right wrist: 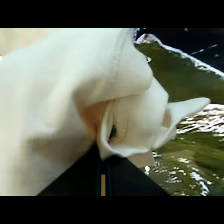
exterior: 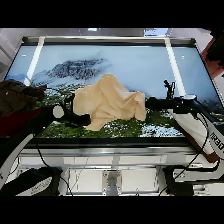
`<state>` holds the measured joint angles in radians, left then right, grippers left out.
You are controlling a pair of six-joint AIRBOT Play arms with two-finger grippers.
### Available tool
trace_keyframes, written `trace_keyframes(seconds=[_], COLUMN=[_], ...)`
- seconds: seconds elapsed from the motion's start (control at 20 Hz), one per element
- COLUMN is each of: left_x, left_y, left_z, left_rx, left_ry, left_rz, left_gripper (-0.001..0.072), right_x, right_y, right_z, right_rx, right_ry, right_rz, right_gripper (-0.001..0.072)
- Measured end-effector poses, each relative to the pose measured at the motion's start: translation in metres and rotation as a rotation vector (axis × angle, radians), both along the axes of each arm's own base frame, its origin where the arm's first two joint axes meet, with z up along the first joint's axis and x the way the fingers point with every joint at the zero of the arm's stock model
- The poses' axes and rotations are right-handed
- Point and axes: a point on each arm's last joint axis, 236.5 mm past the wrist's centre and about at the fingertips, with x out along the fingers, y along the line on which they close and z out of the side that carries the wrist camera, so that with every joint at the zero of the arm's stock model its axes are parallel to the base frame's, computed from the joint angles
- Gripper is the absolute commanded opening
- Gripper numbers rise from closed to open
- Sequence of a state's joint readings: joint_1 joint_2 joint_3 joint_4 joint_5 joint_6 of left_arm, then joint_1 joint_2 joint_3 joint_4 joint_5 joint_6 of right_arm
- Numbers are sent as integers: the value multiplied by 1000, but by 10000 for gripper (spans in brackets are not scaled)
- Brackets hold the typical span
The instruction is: Fold the shirts.
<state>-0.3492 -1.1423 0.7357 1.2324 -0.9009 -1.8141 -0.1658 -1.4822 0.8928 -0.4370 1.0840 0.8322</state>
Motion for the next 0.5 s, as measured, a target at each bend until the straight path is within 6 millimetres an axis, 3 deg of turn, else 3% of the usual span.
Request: trace_keyframes(seconds=[0.25,0.5], left_x=[20,39], left_y=[39,36], left_z=[-7,-19], left_rx=[151,136], left_ry=[-67,-103], left_rz=[92,146], left_gripper=[423,423], right_x=[-3,-4], right_y=[3,4], right_z=[5,6], right_rx=[17,25], right_ry=[8,20], right_rz=[19,19], right_gripper=[29,29])
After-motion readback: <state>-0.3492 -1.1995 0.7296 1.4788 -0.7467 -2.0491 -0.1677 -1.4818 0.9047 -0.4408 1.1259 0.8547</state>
